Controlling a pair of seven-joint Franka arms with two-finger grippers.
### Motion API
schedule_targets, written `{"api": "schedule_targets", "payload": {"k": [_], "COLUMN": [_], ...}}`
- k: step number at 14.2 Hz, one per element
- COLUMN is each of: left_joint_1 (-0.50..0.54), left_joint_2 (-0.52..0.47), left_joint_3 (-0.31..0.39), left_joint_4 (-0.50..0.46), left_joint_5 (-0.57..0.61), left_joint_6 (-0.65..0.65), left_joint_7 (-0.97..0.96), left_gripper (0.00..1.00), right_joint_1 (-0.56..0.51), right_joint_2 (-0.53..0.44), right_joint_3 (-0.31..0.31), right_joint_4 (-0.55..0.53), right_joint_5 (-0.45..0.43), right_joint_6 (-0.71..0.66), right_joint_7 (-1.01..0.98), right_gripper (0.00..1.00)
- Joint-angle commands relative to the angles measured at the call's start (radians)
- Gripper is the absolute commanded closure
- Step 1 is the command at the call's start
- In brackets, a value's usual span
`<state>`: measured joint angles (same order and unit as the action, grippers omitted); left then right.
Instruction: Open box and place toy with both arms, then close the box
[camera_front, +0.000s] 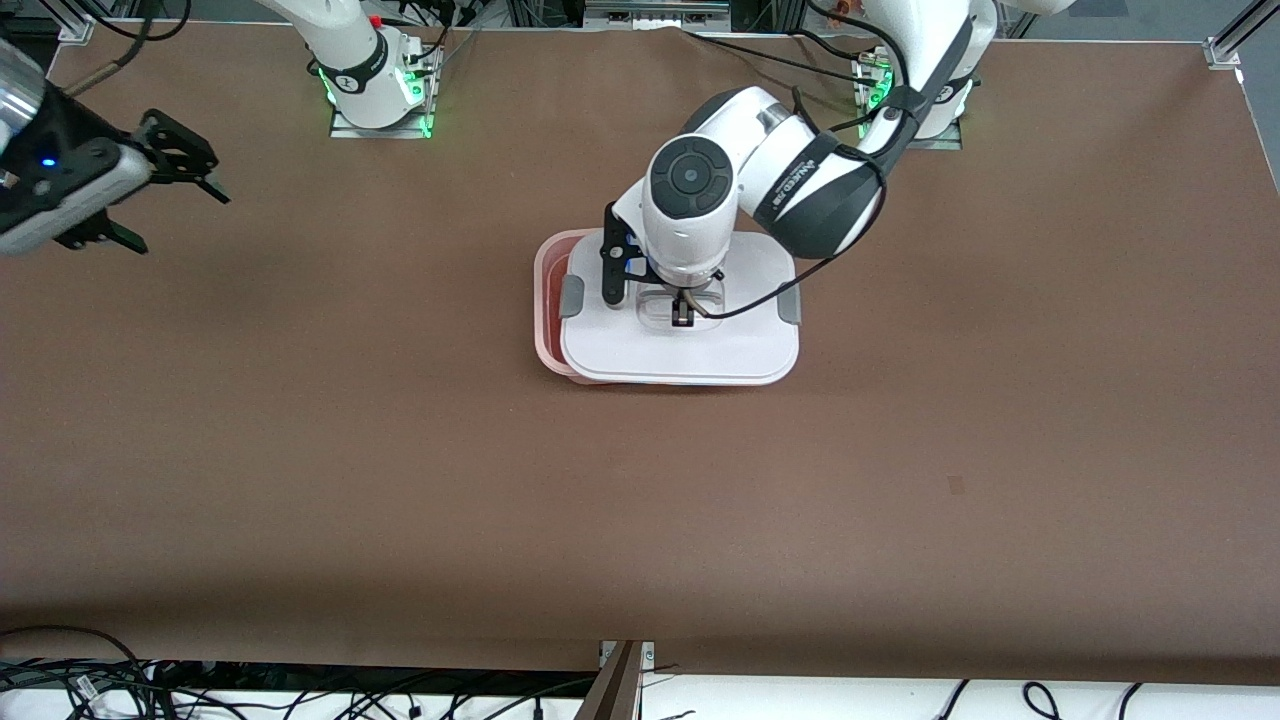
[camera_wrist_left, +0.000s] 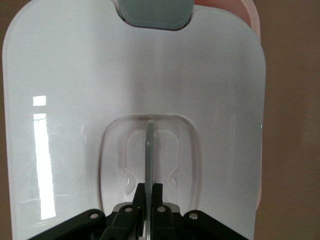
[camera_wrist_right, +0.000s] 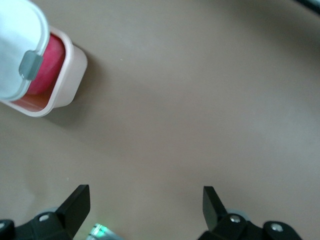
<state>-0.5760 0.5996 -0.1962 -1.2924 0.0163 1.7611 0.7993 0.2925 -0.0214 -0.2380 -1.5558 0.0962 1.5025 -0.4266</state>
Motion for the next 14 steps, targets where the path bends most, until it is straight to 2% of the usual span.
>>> {"api": "schedule_targets", "payload": {"k": [1, 5, 9, 14], "left_joint_1": [-0.042, -0.073, -0.074, -0.078], "left_joint_2": [0.017, 0.049, 0.068, 0.071], "left_joint_3": [0.017, 0.018, 0.018, 0.02], "left_joint_4": [0.008, 0.01, 0.012, 0.01], "left_joint_5": [-0.012, -0.012, -0.012, -0.009], "left_joint_6": [0.023, 0.049, 0.078, 0.083], "left_joint_7": [-0.063, -0.124, -0.169, -0.172], "left_gripper": [1.0, 1.0, 1.0, 1.0], "right_joint_1": [-0.039, -0.023, -0.003, 0.007], "right_joint_2": [-0.035, -0.009, 0.014, 0.029], "right_joint_3": [0.028, 0.032, 0.034, 0.036], "right_joint_4": [-0.055, -0.006, 0.034, 0.056], "right_joint_5": [-0.006, -0.027, -0.104, -0.102], "right_joint_6": [-0.01, -0.039, -0.045, -0.085], "right_joint_7": [0.132, 0.331, 0.345, 0.39], "right_gripper": [0.0, 0.0, 0.0, 0.0]}}
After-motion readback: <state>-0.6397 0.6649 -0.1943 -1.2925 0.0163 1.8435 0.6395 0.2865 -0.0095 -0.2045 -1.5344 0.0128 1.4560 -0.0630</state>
